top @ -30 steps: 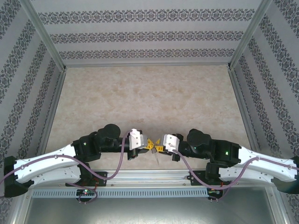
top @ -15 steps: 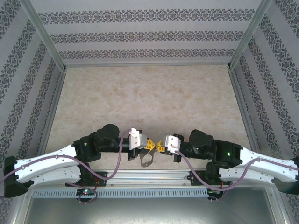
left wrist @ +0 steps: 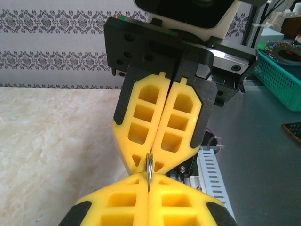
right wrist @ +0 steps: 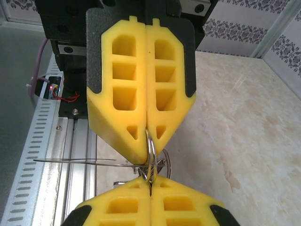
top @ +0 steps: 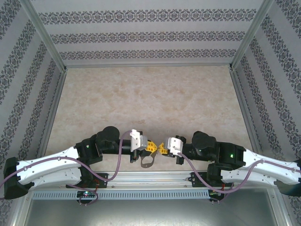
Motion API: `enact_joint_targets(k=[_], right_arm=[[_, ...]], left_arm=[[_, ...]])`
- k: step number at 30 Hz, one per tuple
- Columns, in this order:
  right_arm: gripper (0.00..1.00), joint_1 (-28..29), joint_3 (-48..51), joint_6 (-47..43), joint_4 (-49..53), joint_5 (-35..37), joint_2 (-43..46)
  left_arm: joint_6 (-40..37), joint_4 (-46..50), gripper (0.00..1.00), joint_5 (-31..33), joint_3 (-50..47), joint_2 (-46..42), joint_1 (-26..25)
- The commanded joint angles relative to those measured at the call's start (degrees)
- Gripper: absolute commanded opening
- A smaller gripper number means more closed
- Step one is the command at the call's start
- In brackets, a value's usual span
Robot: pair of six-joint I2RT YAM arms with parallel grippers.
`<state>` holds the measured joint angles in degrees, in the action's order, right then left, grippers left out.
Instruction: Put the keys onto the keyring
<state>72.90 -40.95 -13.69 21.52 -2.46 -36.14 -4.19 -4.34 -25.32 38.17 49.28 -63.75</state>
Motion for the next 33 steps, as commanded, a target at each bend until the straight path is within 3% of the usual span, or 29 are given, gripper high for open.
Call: enact_joint_targets(k=[1,7,25,31,33], right_arm=[[0.1,0.5,0.9,0.1,-3.9,-0.3,0.7],[0.18,0.6,2.2,0.4,-5.1,-0.6,4.0],[0.18,0.9,2.8,0.2,-7.4,-4.7,3.6],[0.0,0.9,2.0,-0.4,-6.3,-3.4,2.5],[0.0,0.9,1.7,-0.3,-5.9,-2.6,2.3]], left_arm=[[1.2,-8.2,0.0,-3.6,0.3,-0.2,-0.5],[0.9,-7.4,0.0,-2.5,0.1,-0.6,-0.5],[0.7,-7.0,0.0,-2.1,0.4,0.0,-0.5],[0.4,-6.1,0.0,-2.1,0.9,0.1,-0.5],[-0.1,-4.3,0.0,-1.7,1.5,0.1,-0.5]])
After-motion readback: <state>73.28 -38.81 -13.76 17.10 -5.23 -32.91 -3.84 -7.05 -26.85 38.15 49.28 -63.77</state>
